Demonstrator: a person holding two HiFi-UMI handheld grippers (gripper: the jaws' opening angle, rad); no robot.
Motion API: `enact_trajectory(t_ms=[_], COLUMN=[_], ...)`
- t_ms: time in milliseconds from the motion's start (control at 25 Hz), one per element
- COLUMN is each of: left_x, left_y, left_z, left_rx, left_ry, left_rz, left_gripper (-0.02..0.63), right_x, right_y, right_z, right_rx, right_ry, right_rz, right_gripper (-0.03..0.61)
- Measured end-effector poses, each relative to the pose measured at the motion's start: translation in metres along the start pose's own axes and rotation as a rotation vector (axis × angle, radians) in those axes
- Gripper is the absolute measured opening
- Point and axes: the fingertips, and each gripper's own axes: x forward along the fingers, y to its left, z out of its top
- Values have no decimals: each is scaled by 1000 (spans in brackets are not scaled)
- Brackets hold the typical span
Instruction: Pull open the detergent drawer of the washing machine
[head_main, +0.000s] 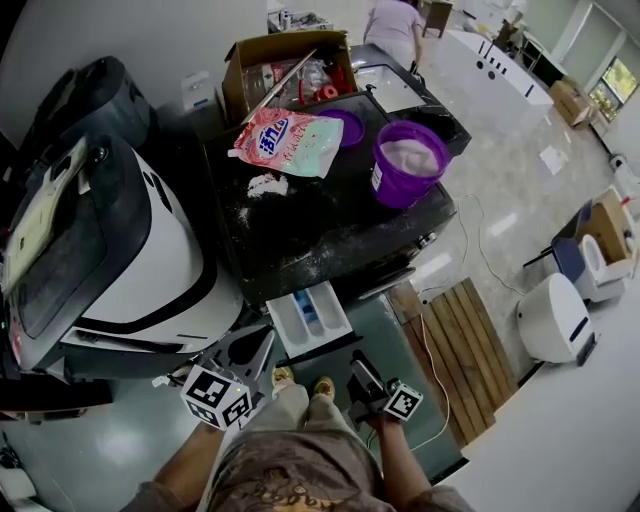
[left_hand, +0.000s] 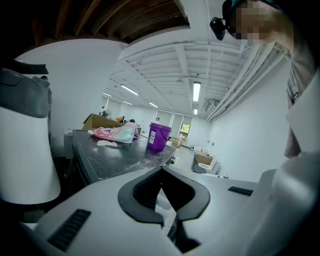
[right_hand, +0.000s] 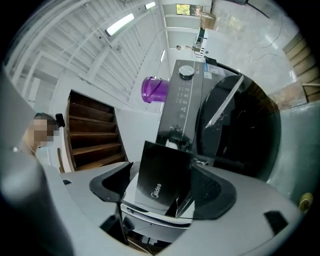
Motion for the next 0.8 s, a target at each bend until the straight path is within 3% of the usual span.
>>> enact_trajectory(t_ms=[360,680,800], left_x=[16,20,19], left_y=[-10,-9,-8], left_z=[29,61,69], left_rx=[7,8,9], left_ry=[-37,-71,-74], left_rz=[-83,-147,-178], left_gripper=[21,21,21], right_x=[-2,38,47], right_y=[55,114,115], right_z=[73,102,99], right_rx=[-186,-315,-298], right_ry=[-51,-20,-7], right_rz=[-29,14,-15], right_gripper=[368,367,367])
